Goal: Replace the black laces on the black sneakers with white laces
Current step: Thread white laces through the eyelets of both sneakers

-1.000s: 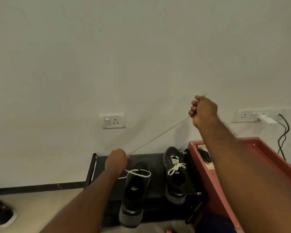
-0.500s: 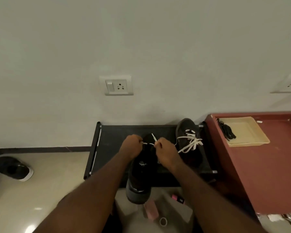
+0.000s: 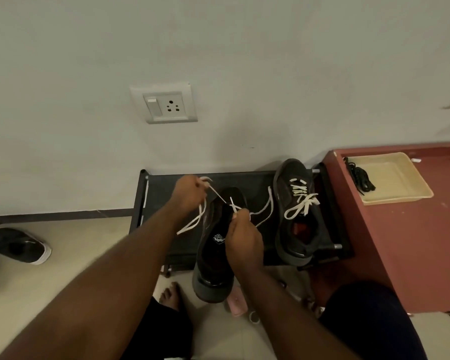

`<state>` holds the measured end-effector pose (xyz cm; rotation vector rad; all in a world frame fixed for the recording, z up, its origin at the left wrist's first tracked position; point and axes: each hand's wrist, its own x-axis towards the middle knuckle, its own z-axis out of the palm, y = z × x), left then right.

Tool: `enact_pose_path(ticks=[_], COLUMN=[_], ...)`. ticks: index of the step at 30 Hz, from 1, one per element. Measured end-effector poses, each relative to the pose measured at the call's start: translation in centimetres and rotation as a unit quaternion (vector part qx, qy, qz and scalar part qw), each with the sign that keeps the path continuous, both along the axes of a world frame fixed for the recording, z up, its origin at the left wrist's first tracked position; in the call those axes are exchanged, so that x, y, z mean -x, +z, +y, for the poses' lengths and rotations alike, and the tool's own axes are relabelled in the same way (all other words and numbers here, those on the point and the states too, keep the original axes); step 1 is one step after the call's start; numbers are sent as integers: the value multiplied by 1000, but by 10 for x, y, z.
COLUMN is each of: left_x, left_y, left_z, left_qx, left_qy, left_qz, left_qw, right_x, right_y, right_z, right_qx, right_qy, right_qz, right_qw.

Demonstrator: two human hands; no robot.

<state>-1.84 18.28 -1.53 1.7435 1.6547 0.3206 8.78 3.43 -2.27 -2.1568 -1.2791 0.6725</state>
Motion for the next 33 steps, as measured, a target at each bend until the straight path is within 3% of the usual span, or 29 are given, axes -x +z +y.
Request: enact_pose_path(ticks=[2,3,5,7,10,14,18,24,33], left_x=[26,36,43,41,30,14,-9,-34,-45], left_y=[4,8,21,39,79,177,287,386,430], left_z=[6,8,4,-3,-8,-10,-15,-28,-54], left_qx=[-16,-31,-52,-82,-127,-161,-137,-172,-225], left_qy=[123,134,83,19,17,39,63,49,18], left_qz=[-89,-94,-59,-33,-123,-331,-437,-467,-417], left_qw=[988,986,993,996,984,929,887,866,880], right_x=[0,2,5,2,-23,-62,-80,-64,-39], right_y=[-2,-3,-1,7,40,150,290,389,431], right_z=[2,3,5,9,32,67,86,78,58], right_qx=[13,24,32,30,-25,-193,-310,-348,-360], right_qy=[-11,-9,1,-15,-92,-114,-75,-15,13], right_qz=[-12,-19,-33,9,135,231,250,342,325], right_qw=[1000,999,999,999,986,947,914,873,875])
